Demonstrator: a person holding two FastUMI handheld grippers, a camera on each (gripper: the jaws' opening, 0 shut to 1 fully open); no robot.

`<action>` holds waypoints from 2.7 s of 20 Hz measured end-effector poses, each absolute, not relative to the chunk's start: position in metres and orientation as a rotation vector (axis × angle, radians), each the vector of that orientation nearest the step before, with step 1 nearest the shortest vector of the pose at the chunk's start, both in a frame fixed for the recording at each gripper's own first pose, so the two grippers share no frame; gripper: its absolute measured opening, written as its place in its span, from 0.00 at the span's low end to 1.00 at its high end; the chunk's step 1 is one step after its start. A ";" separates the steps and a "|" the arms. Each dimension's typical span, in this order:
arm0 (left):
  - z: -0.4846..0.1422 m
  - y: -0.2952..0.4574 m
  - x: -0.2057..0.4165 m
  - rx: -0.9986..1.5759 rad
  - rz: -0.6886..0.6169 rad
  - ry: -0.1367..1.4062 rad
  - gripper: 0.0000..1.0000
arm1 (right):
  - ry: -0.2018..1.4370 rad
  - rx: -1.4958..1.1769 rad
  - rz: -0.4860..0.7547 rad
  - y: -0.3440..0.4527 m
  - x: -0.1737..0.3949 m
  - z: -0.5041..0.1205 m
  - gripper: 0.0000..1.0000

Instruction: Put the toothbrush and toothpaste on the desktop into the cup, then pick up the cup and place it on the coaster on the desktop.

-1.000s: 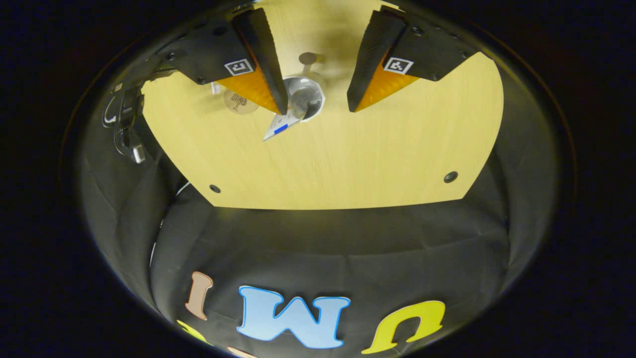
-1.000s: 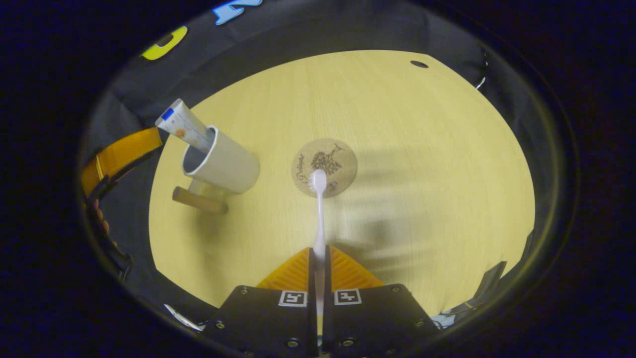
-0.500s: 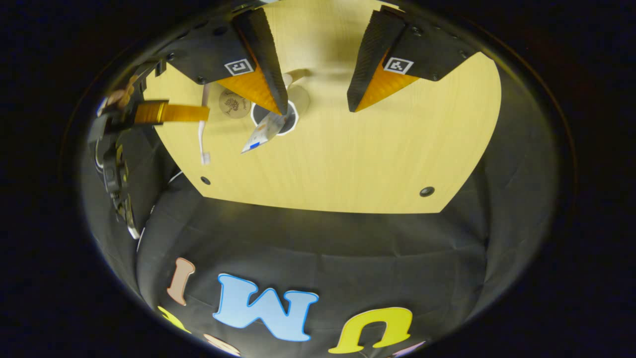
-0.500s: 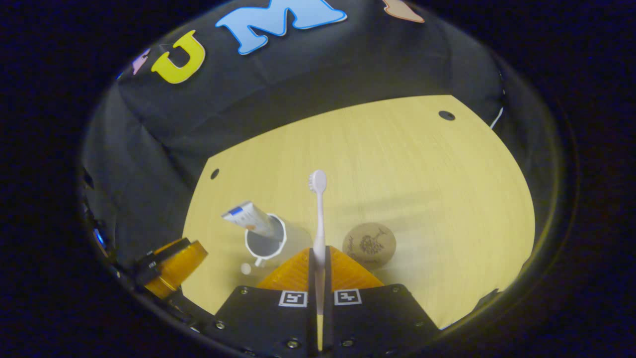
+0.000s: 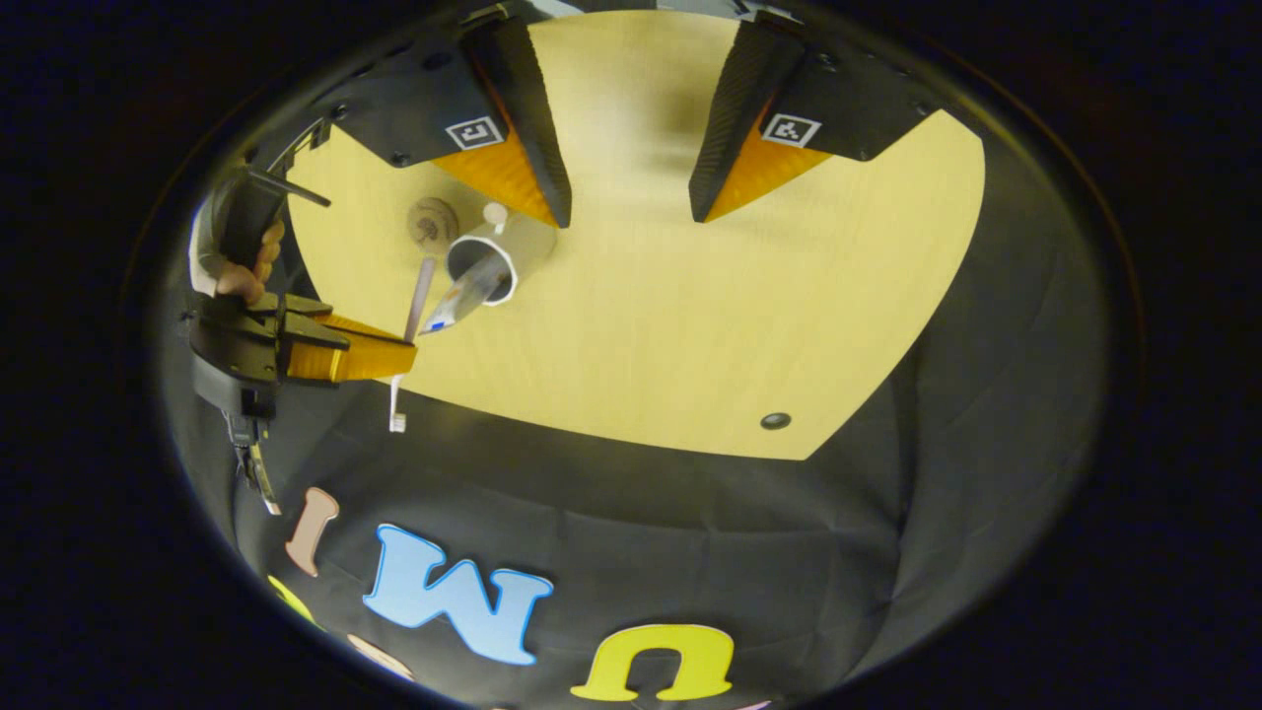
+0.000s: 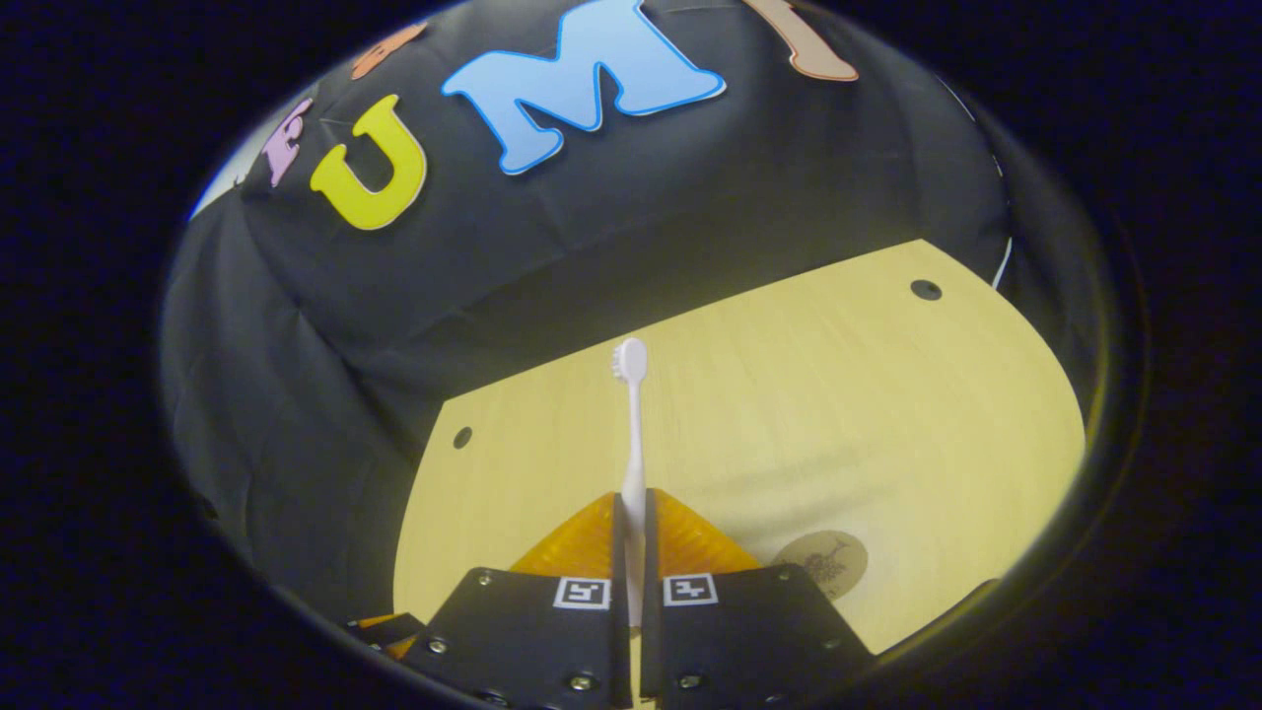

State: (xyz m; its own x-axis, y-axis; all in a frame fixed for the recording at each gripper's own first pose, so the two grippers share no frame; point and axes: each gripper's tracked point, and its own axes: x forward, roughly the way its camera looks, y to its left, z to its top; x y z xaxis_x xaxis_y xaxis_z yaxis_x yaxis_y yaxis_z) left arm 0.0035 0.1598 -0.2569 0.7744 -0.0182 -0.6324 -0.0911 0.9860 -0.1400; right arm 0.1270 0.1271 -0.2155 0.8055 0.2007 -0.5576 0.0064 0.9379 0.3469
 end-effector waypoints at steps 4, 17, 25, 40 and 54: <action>-0.258 0.175 -0.021 -0.168 0.061 0.708 0.80 | 0.567 0.370 0.064 0.128 0.132 -0.231 0.05; -0.267 0.127 -0.003 -0.109 -0.092 0.724 0.80 | 0.473 0.304 0.080 0.141 0.089 -0.277 0.17; -0.271 0.080 0.009 -0.053 -0.243 0.765 0.82 | 0.461 0.320 0.044 0.112 0.068 -0.255 0.19; -0.339 0.030 0.063 0.120 -0.329 1.068 0.79 | 0.471 0.392 -0.182 -0.011 0.012 -0.256 0.19; -0.396 0.016 0.083 0.204 -0.323 1.191 0.57 | 0.539 0.455 -0.268 -0.060 -0.016 -0.281 0.19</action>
State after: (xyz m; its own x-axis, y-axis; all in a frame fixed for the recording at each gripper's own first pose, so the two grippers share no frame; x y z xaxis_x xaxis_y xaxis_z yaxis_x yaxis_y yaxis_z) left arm 0.0832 0.0161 -0.3959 0.3332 -0.1386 -0.9326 0.3512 0.9362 -0.0137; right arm -0.0163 -0.0595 -0.2811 0.8274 -0.1262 -0.5473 0.3598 0.8673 0.3440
